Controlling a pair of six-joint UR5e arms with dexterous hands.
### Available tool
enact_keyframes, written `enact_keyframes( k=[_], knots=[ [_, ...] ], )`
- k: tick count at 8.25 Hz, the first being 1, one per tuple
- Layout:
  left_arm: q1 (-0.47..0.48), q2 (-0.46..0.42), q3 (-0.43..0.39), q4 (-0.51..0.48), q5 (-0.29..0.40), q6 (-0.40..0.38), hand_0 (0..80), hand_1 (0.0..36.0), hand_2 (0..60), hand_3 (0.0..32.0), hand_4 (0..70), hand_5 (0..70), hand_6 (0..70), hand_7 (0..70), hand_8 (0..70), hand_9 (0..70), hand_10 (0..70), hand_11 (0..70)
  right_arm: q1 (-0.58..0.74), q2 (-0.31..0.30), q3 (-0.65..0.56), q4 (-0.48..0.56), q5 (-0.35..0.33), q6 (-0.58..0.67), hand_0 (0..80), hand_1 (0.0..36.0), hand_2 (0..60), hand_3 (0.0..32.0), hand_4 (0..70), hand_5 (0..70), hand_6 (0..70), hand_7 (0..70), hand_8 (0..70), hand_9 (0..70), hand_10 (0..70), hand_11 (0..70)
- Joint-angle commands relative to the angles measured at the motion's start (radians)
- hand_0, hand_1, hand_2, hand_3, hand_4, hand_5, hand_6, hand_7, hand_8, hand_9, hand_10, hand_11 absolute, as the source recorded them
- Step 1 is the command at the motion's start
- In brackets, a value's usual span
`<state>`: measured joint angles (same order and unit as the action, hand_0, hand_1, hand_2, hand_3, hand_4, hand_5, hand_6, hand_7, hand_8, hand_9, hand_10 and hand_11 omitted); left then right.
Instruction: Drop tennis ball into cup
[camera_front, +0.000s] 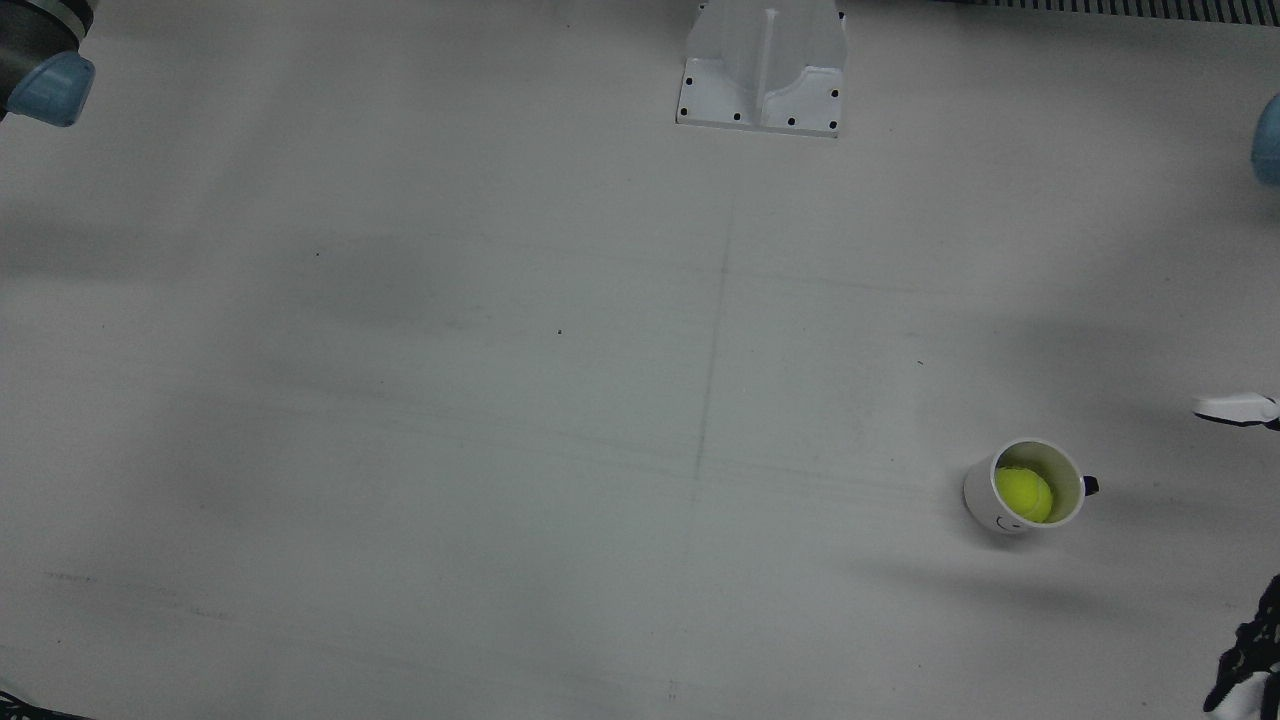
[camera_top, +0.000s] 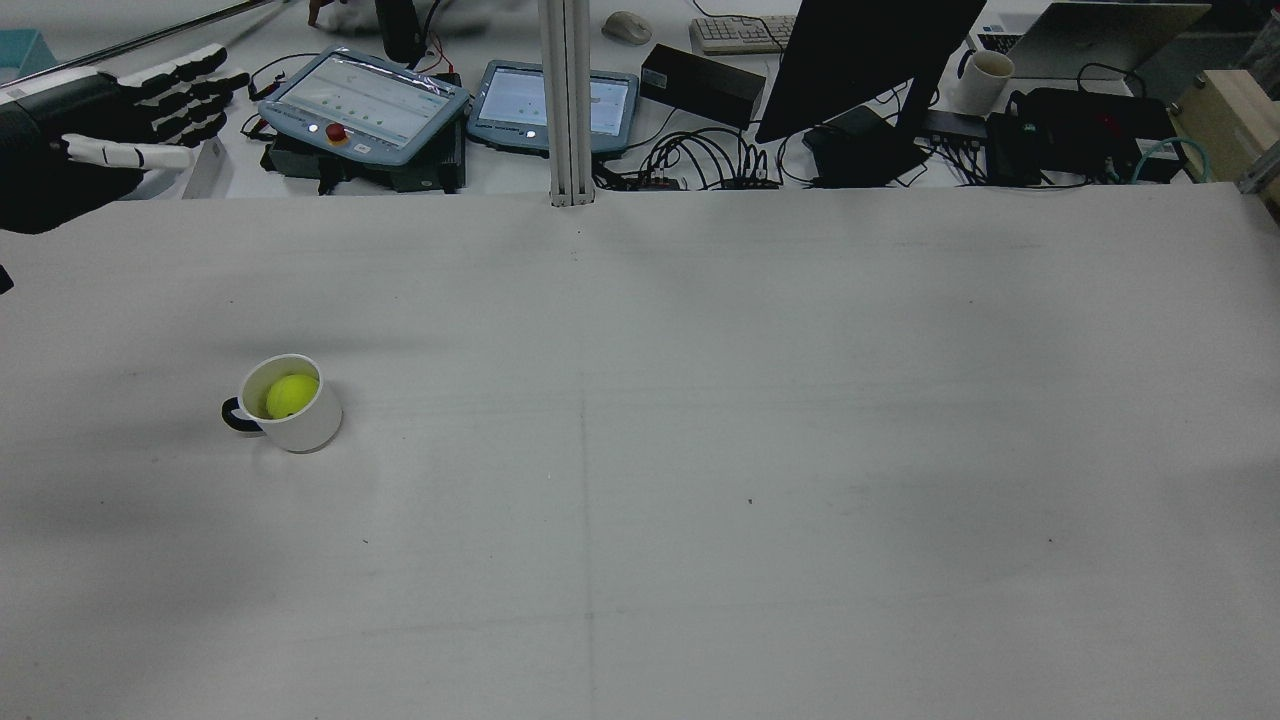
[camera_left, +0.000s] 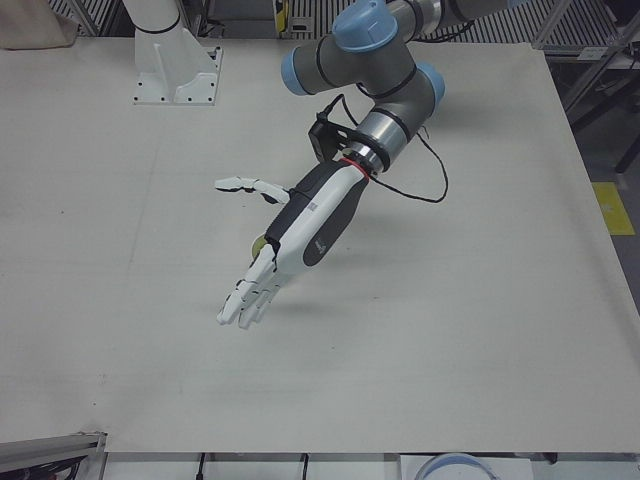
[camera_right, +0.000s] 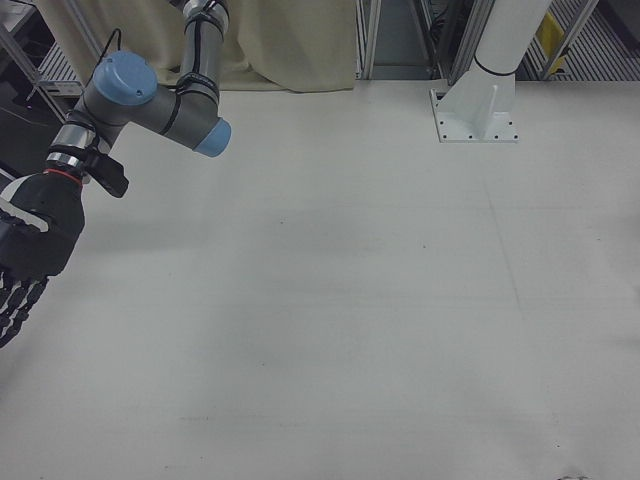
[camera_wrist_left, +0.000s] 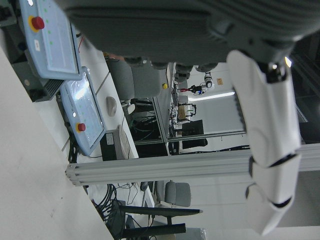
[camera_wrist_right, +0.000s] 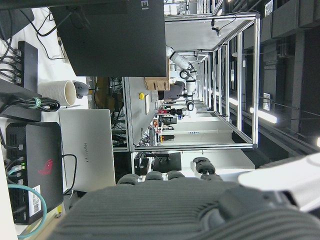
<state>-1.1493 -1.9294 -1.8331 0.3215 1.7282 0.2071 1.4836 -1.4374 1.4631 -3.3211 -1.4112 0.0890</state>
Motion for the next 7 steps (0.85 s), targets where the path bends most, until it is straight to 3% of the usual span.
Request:
enact_keyframes(
  k=[1,5,7],
  knots=[
    [-0.151,-0.037,-0.020,0.099,-0.001,0.002,49.5,23.2,14.2,0.0,0.0,1.0,0.1,10.6,0.0,0.7,0.0,0.0,0.000,0.000,-0.001,0.000,0.000,0.000,0.0,0.0,0.0,0.0,0.0,0.0,0.0,0.0,0.0,0.0,0.0,0.0],
    [-0.149,-0.046,-0.093,0.132,-0.001,0.003,48.8,23.2,19.2,0.0,0.0,1.4,0.5,10.9,0.0,0.7,0.0,0.0,0.000,0.002,-0.001,0.000,0.000,0.000,0.0,0.0,0.0,0.0,0.0,0.0,0.0,0.0,0.0,0.0,0.0,0.0],
    [-0.154,-0.036,-0.110,0.131,-0.001,0.003,48.7,23.2,18.6,0.0,0.0,1.1,0.3,11.1,0.0,0.8,0.0,0.0,0.000,0.002,-0.001,0.000,0.000,0.000,0.0,0.0,0.0,0.0,0.0,0.0,0.0,0.0,0.0,0.0,0.0,0.0]
  ],
)
